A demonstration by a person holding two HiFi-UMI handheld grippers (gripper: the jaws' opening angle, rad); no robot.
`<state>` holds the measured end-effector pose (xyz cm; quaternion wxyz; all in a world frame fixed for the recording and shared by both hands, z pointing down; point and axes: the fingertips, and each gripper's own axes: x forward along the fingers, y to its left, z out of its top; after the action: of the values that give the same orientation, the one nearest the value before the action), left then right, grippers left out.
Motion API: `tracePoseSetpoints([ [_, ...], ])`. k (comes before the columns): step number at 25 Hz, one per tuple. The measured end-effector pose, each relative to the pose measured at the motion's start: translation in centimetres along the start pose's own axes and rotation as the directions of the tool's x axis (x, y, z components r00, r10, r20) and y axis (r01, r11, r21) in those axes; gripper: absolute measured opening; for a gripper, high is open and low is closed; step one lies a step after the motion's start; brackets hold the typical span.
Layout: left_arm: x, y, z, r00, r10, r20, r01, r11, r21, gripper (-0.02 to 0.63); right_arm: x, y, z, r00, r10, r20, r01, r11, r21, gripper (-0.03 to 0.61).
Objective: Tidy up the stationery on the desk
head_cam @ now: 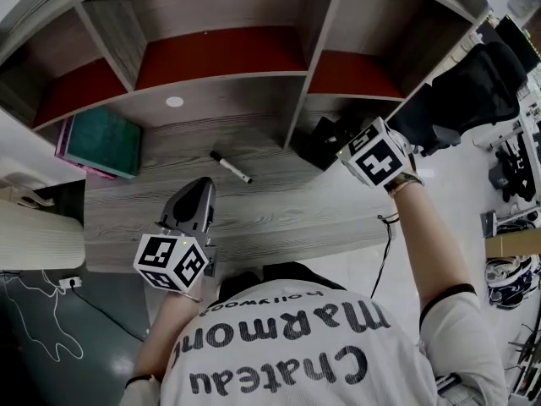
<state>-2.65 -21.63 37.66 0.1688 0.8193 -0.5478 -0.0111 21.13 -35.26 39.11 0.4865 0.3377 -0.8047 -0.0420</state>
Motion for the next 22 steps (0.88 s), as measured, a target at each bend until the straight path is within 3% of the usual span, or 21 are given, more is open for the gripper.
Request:
tracePoseSetpoints([
  [3,0.3,-0.4,0.5,1.0,-0.031,-0.002,0.031,0.999,0.012,0.015,-1.6,-0.8,0.1,0.995,-0.046,0.083,0.035,0.991,0.131,0.018],
  [7,0.3,-0.6,1.0,0.998,-0.068,-0.005,0.068,0.997,0.027,0.014,-3.9,-1.6,0.7,0.973,-0.122,0.196,0.06,0.954,0.294,0.014],
  [15,-0.4,-0.1,1.8,0.993,-0.116,-0.009,0.116,0.993,0.034,0.015,-7.2,0.4,2.4,0.907,-0.243,0.344,0.06,0.883,0.465,0.014],
  [18,-1.1,0.2,2.1,0.991,-0.131,-0.008,0.132,0.99,0.041,0.015,-7.8,2.2,3.6,0.873,-0.272,0.405,0.016,0.846,0.534,0.013],
  [22,-2.1,1.0,2.4,0.989,-0.148,-0.009,0.148,0.988,0.05,0.015,-7.8,5.3,5.2,0.828,-0.27,0.491,-0.117,0.773,0.623,0.012],
])
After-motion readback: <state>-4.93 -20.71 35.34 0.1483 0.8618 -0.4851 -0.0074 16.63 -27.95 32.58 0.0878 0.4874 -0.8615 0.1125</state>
